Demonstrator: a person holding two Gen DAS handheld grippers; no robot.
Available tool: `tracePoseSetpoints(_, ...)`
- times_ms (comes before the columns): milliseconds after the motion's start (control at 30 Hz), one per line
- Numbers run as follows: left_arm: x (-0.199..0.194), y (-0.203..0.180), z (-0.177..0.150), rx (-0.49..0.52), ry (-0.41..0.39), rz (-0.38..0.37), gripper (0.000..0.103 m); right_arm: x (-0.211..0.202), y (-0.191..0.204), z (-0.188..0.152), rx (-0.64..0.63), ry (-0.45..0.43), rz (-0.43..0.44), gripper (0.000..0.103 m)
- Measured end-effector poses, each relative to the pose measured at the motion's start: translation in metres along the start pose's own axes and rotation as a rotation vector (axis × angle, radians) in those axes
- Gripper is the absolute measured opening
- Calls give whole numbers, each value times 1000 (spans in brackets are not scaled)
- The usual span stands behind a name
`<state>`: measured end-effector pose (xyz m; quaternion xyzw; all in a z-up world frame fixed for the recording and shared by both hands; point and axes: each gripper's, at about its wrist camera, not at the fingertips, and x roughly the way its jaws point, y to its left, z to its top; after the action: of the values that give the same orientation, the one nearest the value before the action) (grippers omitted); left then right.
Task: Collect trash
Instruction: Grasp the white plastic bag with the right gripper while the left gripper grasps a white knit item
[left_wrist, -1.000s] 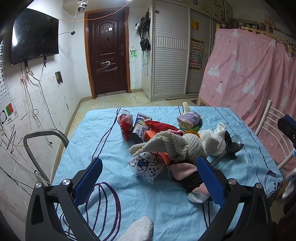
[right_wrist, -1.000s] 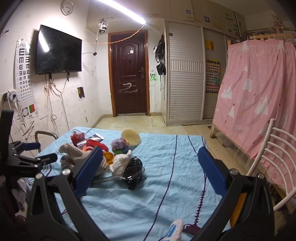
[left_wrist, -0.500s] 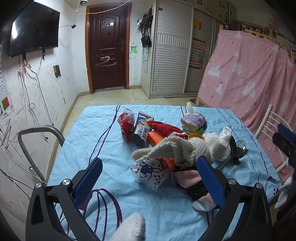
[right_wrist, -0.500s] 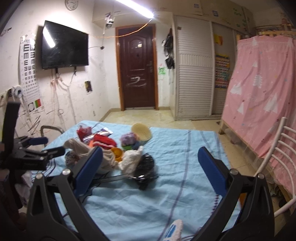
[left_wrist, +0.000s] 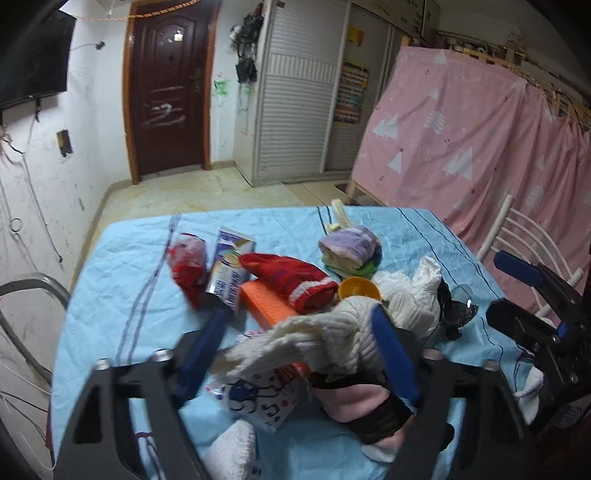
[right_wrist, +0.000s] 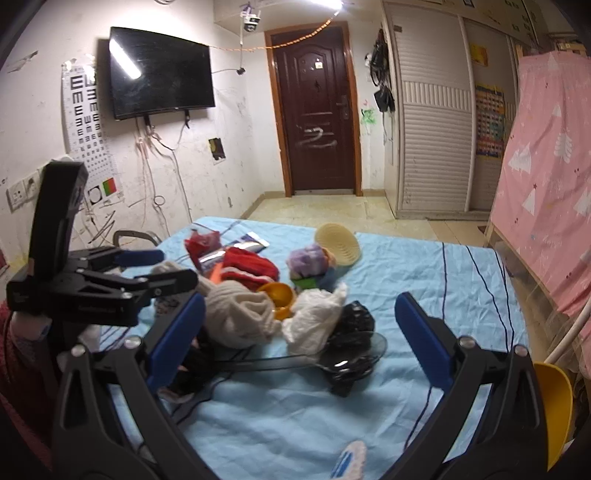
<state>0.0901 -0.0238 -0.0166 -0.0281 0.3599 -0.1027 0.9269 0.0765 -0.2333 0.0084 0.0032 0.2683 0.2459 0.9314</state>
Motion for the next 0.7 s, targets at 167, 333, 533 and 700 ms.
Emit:
tracePoseSetpoints(167, 9, 0, -5, -11, 11, -66, 7, 10, -12, 3, 9, 27, -8, 99)
tracePoseSetpoints(333, -3, -8, -7, 10, -45, -114, 5, 22, -10, 10, -9, 51, 38, 99)
tracePoseSetpoints(533, -31, 4, 4, -43, -143, -117, 5, 38, -2, 14, -51, 92, 78, 97)
tracePoseSetpoints(700, -60, 22, 13, -100, -232, -69, 5, 53, 8, 12, -94, 154, 88, 67)
